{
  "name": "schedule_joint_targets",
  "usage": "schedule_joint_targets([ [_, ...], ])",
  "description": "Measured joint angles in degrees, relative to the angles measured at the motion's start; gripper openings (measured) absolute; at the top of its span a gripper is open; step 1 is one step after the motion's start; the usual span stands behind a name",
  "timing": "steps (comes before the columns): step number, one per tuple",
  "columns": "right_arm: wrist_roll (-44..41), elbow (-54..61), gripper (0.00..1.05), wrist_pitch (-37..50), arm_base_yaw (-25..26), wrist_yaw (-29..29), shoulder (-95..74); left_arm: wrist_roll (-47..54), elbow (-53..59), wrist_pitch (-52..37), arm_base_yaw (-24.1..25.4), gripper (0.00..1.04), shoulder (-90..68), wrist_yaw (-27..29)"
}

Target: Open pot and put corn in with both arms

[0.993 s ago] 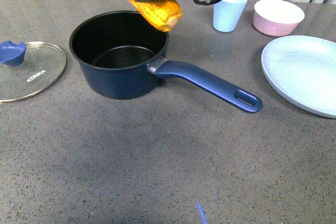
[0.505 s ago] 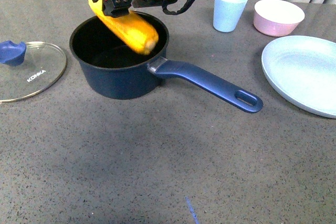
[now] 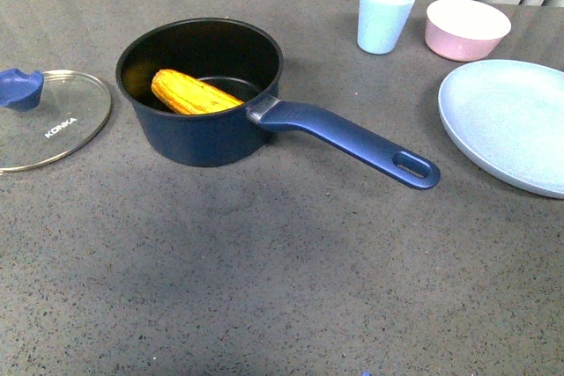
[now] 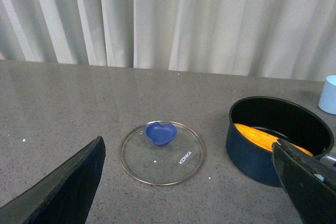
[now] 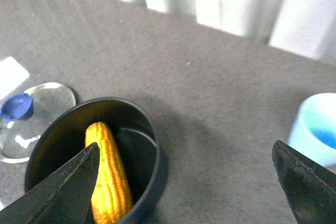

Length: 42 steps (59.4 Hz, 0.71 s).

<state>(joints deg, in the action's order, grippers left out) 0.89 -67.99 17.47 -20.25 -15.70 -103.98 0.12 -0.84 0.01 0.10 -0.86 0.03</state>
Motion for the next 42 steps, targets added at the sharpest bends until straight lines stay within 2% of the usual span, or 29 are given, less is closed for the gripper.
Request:
schedule_joint_targets([
  [9, 1.7, 10.7, 0.96, 2.8, 4.0, -0.4, 11.0, 0.0, 0.0, 0.0, 0.0, 0.96, 0.0, 0.0],
  [17, 2.3, 12.1, 0.96, 3.0, 4.4, -0.5, 12.9, 0.0, 0.0, 0.0, 0.0, 0.96, 0.0, 0.0],
  [18, 2.3, 12.4, 0.95, 4.0, 4.1, 1.1, 12.8, 0.0, 0.0, 0.0, 0.0, 0.96, 0.0, 0.0],
  [21, 1.2, 15.9, 0.87, 12.7, 3.3, 12.7, 12.9, 0.0, 0.0, 0.0, 0.0, 0.96, 0.0, 0.0],
  [24, 0.5, 20.6, 0.78, 20.9, 3.3, 22.1, 13.8, 0.0, 0.0, 0.0, 0.0, 0.96, 0.0, 0.0],
  [26, 0.3, 23.6, 0.73, 24.5, 3.6, 26.3, 14.9, 0.0, 0.0, 0.0, 0.0, 0.96, 0.0, 0.0],
  [30, 0.0, 29.0, 0.62, 29.0, 5.0, 29.3, 17.9, 0.0, 0.0, 0.0, 0.0, 0.96, 0.0, 0.0],
  [39, -0.4, 40.7, 0.31, 33.1, 8.9, 26.9, 26.5, 0.0, 0.0, 0.0, 0.0, 0.96, 0.0, 0.0],
  [42, -0.5, 42.9, 0.24, 33.4, 9.6, 26.3, 27.8, 0.0, 0.0, 0.0, 0.0, 0.96, 0.0, 0.0],
])
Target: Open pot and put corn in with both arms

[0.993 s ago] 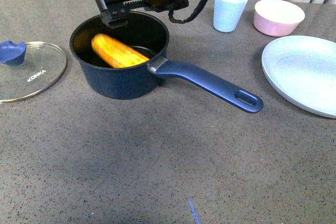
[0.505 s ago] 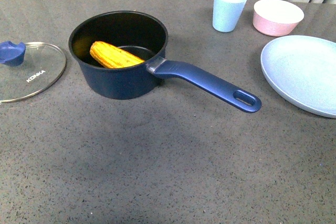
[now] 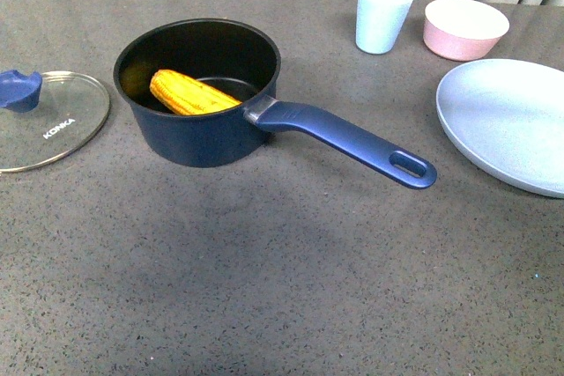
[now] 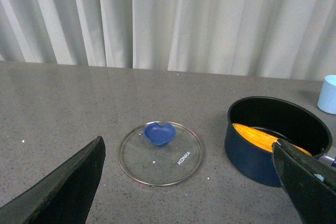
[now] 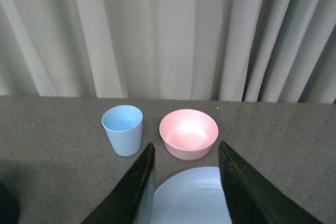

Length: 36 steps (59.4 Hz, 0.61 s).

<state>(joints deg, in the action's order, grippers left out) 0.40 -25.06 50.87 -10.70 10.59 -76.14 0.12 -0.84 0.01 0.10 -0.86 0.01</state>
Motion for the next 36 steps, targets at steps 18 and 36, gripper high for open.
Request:
schedule_joint_targets([
  [18, -0.2, 11.6, 0.02, 0.3, 3.9, -4.1, 11.1, 0.0, 0.0, 0.0, 0.0, 0.96, 0.0, 0.0],
  [36, -0.2, 18.0, 0.02, -4.0, 7.6, -9.1, 21.4, 0.0, 0.0, 0.0, 0.0, 0.96, 0.0, 0.0],
])
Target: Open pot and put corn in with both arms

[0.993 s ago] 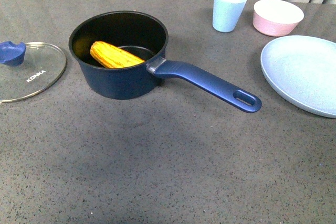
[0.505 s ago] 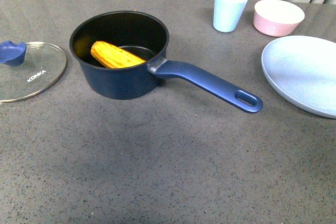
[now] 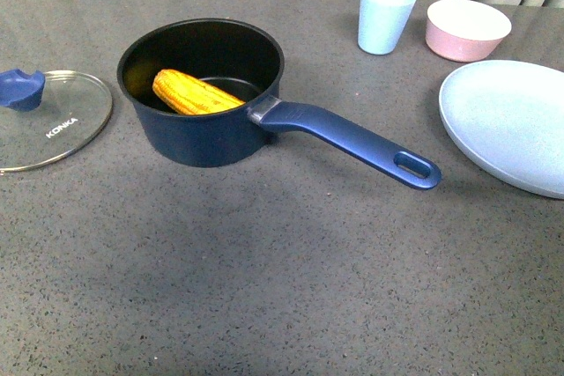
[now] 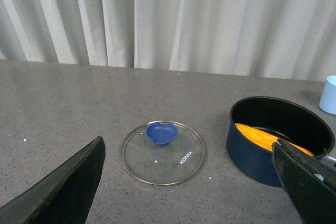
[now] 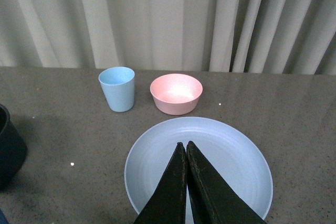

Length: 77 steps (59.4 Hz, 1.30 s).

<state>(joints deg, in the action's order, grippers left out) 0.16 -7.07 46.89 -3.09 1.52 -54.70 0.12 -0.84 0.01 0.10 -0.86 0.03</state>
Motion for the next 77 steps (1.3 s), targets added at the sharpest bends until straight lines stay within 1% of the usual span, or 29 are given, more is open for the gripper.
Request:
schedule_joint_targets([
  [1, 0.0, 0.5, 0.02, -0.7, 1.2, -1.0, 1.2, 0.0, 0.0, 0.0, 0.0, 0.96, 0.0, 0.0],
  [3, 0.0, 1.4, 0.02, -1.8, 2.3, -1.1, 3.1, 0.0, 0.0, 0.0, 0.0, 0.96, 0.0, 0.0],
  [7, 0.0, 2.3, 0.02, -3.3, 2.9, -1.2, 5.4, 0.0, 0.0, 0.0, 0.0, 0.96, 0.0, 0.0],
  [10, 0.0, 3.0, 0.02, -4.0, 2.9, -1.4, 6.9, 0.0, 0.0, 0.0, 0.0, 0.96, 0.0, 0.0],
  [13, 0.0, 4.8, 0.02, -1.8, 2.9, -1.5, 7.4, 0.0, 0.0, 0.0, 0.0, 0.96, 0.0, 0.0],
  [55, 0.0, 5.8, 0.02, -28.6, 3.0, -1.6, 36.4, 0.0, 0.0, 0.0, 0.0, 0.96, 0.0, 0.0],
  [77, 0.0, 5.8, 0.02, -35.2, 3.0, -1.6, 43.0, 0.0, 0.0, 0.0, 0.0, 0.96, 0.0, 0.0],
])
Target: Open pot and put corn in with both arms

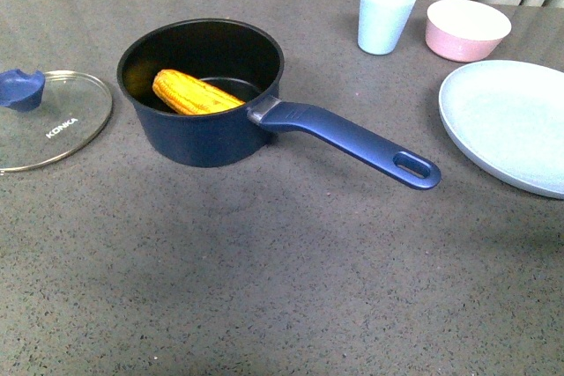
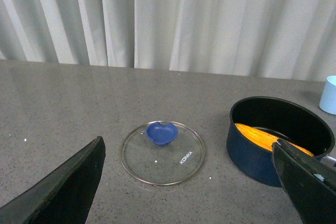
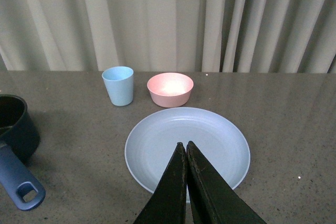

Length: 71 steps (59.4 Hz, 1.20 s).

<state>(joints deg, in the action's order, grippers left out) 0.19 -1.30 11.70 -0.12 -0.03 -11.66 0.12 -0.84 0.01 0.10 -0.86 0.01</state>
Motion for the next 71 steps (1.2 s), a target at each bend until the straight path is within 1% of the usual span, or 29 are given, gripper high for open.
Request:
schedule_joint_targets([
  [7, 0.0, 0.0, 0.02, -2.2, 0.0, 0.0, 2.2, 0.0, 0.0, 0.0, 0.0, 0.96, 0.0, 0.0],
  [8, 0.0, 0.0, 0.02, -3.1, 0.0, 0.0, 2.9, 0.0, 0.0, 0.0, 0.0, 0.96, 0.0, 0.0],
  [10, 0.0, 0.0, 0.02, -7.7, 0.0, -0.2, 6.0, 0.0, 0.0, 0.0, 0.0, 0.96, 0.0, 0.0],
  [13, 0.0, 0.0, 0.02, -10.9, 0.0, 0.0, 9.4, 0.0, 0.0, 0.0, 0.0, 0.96, 0.0, 0.0],
  [30, 0.0, 0.0, 0.02, -11.6, 0.0, 0.0, 11.3, 0.0, 0.0, 0.0, 0.0, 0.96, 0.0, 0.0],
  [32, 0.0, 0.0, 0.05, -11.6, 0.0, 0.0, 11.3, 0.0, 0.0, 0.0, 0.0, 0.96, 0.0, 0.0],
  [34, 0.0, 0.0, 0.10, -11.6, 0.0, 0.0, 11.3, 0.0, 0.0, 0.0, 0.0, 0.96, 0.0, 0.0],
  [36, 0.0, 0.0, 0.17, -11.6, 0.0, 0.0, 11.3, 0.0, 0.0, 0.0, 0.0, 0.96, 0.0, 0.0],
  [44, 0.0, 0.0, 0.38, -11.6, 0.0, 0.0, 11.3, 0.0, 0.0, 0.0, 0.0, 0.96, 0.0, 0.0],
  [49, 0.0, 0.0, 0.54, -11.6, 0.0, 0.0, 11.3, 0.0, 0.0, 0.0, 0.0, 0.96, 0.0, 0.0],
  [52, 0.0, 0.0, 0.61, -11.6, 0.0, 0.0, 11.3, 0.0, 0.0, 0.0, 0.0, 0.96, 0.0, 0.0],
  [54, 0.0, 0.0, 0.68, -11.6, 0.0, 0.0, 11.3, 0.0, 0.0, 0.0, 0.0, 0.96, 0.0, 0.0],
  [57, 0.0, 0.0, 0.75, -11.6, 0.0, 0.0, 11.3, 0.0, 0.0, 0.0, 0.0, 0.96, 0.0, 0.0],
  [59, 0.0, 0.0, 0.82, -11.6, 0.0, 0.0, 11.3, 0.0, 0.0, 0.0, 0.0, 0.96, 0.0, 0.0],
  [64, 0.0, 0.0, 0.95, -11.6, 0.0, 0.0, 11.3, 0.0, 0.0, 0.0, 0.0, 0.96, 0.0, 0.0],
  [66, 0.0, 0.0, 0.97, -11.6, 0.0, 0.0, 11.3, 0.0, 0.0, 0.0, 0.0, 0.96, 0.0, 0.0],
  [71, 0.0, 0.0, 0.95, -11.6, 0.0, 0.0, 11.3, 0.0, 0.0, 0.0, 0.0, 0.96, 0.0, 0.0],
])
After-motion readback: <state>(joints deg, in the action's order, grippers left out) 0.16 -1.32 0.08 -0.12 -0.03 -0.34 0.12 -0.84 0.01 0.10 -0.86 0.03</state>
